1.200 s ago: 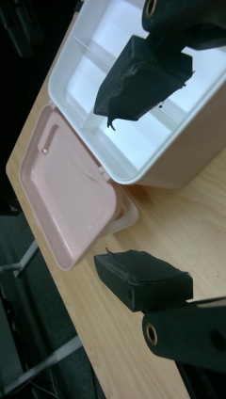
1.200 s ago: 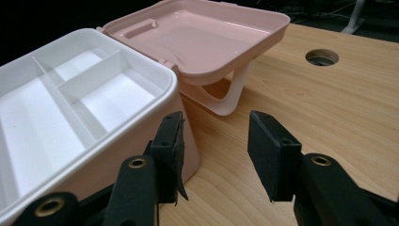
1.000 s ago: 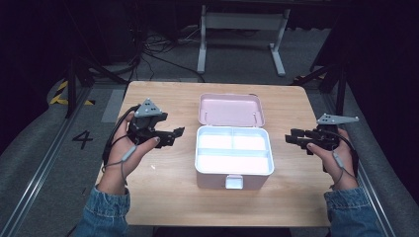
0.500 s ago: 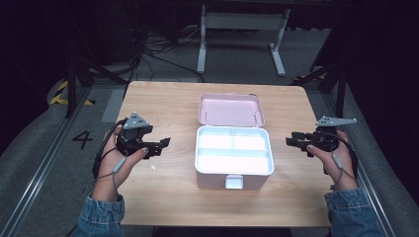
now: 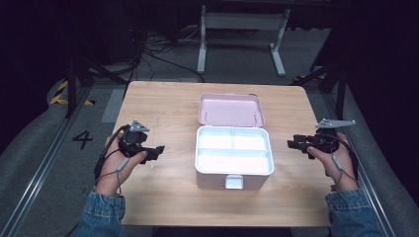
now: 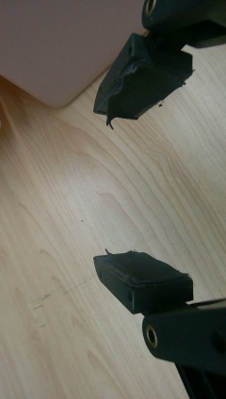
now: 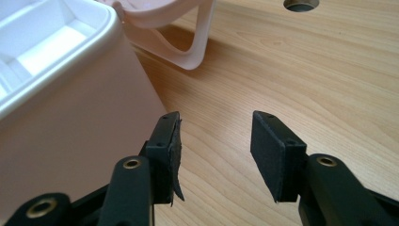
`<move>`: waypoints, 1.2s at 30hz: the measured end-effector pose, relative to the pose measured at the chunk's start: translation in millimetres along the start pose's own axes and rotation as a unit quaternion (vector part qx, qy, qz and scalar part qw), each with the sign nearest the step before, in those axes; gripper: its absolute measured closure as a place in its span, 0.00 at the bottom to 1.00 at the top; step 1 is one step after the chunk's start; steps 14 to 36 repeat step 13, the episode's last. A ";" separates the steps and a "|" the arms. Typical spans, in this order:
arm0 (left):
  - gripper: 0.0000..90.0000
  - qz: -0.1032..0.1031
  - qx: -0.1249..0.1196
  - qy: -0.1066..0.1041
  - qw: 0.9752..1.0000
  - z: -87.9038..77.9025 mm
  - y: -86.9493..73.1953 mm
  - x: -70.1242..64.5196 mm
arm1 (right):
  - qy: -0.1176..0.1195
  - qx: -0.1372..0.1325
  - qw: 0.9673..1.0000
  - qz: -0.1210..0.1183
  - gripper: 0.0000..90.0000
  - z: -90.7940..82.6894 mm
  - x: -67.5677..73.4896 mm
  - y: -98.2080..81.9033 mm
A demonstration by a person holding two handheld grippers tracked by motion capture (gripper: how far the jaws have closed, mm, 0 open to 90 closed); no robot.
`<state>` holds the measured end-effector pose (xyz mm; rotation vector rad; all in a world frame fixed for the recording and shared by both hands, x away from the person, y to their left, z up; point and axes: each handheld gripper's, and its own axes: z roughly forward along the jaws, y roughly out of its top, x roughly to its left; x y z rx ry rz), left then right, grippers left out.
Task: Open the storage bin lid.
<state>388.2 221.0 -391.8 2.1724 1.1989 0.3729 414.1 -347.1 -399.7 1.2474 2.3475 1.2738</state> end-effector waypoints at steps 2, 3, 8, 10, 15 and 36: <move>0.27 -0.005 0.014 -0.011 1.000 4.6 -1.3 3.4 | -0.001 0.001 1.000 0.001 0.60 0.2 -1.3 -1.1; 0.27 -0.013 0.013 -0.005 1.000 8.2 -2.7 3.5 | -0.001 0.002 1.000 0.001 0.60 0.7 -2.6 -2.3; 0.27 -0.019 0.024 -0.005 1.000 13.6 -4.1 4.5 | -0.003 0.011 1.000 0.008 0.60 3.7 -5.9 -6.5; 0.27 -0.016 0.028 -0.007 0.999 14.4 -3.9 4.7 | -0.003 0.013 1.000 0.010 0.59 4.5 -6.2 -7.4; 0.27 -0.017 0.028 -0.008 0.999 15.4 -3.7 4.1 | -0.002 0.012 1.000 0.010 0.58 4.7 -5.7 -7.9; 0.27 -0.017 0.028 -0.008 0.999 15.4 -3.7 4.1 | -0.002 0.012 1.000 0.010 0.58 4.7 -5.7 -7.9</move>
